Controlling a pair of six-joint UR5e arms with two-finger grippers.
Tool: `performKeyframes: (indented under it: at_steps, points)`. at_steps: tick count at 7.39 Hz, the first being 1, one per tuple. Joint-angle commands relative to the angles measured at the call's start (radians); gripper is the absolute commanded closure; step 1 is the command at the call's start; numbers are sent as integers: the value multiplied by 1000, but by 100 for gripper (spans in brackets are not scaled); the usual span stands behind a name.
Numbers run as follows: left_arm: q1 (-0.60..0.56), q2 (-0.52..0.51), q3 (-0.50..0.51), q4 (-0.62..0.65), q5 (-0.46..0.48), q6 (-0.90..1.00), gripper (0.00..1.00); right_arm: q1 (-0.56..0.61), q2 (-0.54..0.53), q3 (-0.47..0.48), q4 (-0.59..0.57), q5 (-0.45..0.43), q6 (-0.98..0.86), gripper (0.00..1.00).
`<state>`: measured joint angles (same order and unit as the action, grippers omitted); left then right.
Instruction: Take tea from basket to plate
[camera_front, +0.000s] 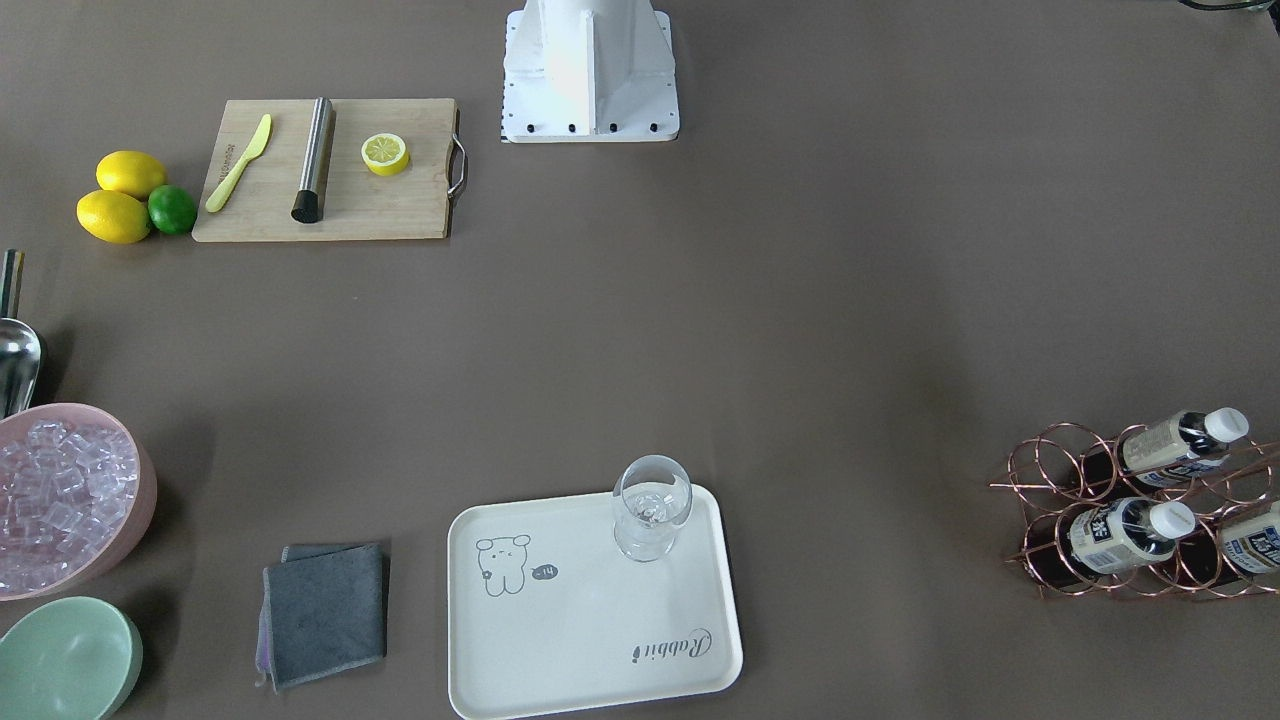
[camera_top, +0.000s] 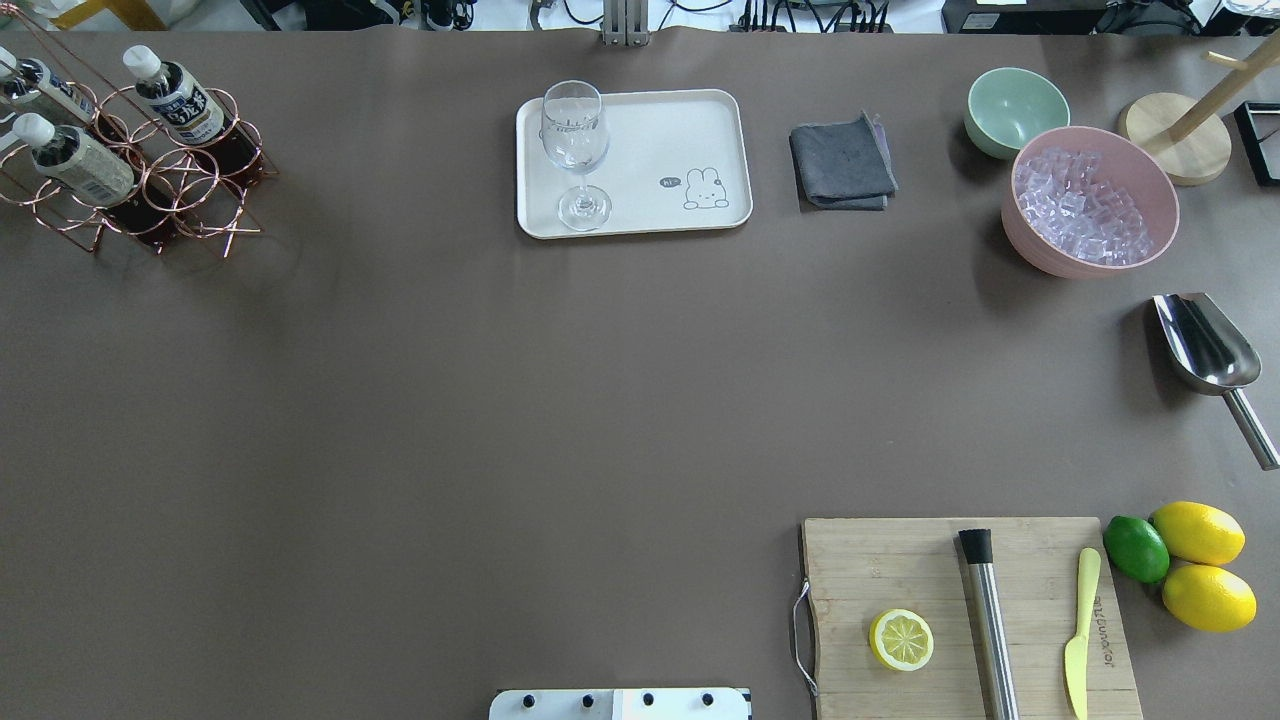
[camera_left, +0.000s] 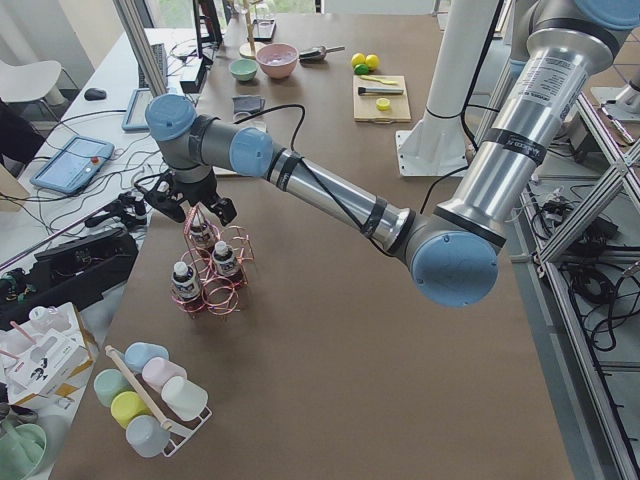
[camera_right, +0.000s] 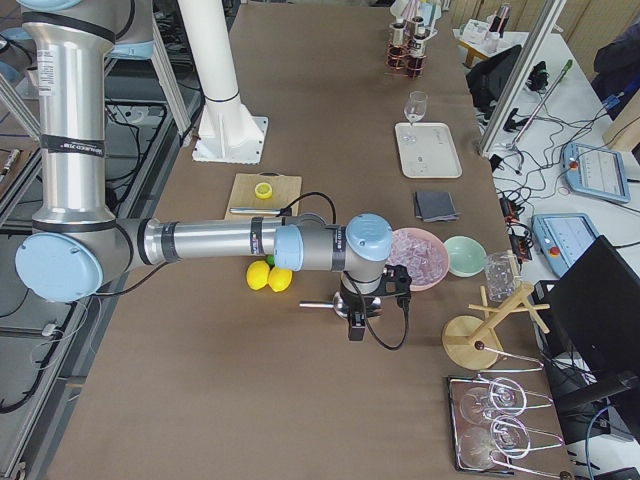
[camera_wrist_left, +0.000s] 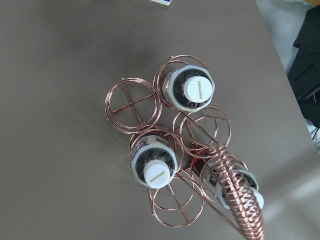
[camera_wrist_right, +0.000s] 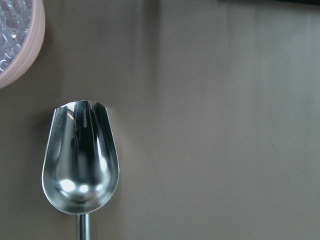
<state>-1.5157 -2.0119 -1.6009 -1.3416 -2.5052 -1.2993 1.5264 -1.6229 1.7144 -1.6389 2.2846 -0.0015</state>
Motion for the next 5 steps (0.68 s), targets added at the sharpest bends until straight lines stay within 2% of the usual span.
performKeyframes:
  at_steps: [1, 2, 4, 5]
  points:
    - [2, -104, 155, 4, -4, -98, 2, 0, 3, 1, -1, -7, 0, 0]
    - [3, -151, 235, 2, 5, -104, 2, 0, 3, 2, -1, -7, 0, 0]
    - [8, -166, 246, 1, 39, -115, 2, 0, 3, 2, -1, -7, 0, 0]
    - [9, -159, 243, 2, 36, -199, 2, 0, 3, 1, -1, -7, 0, 0]
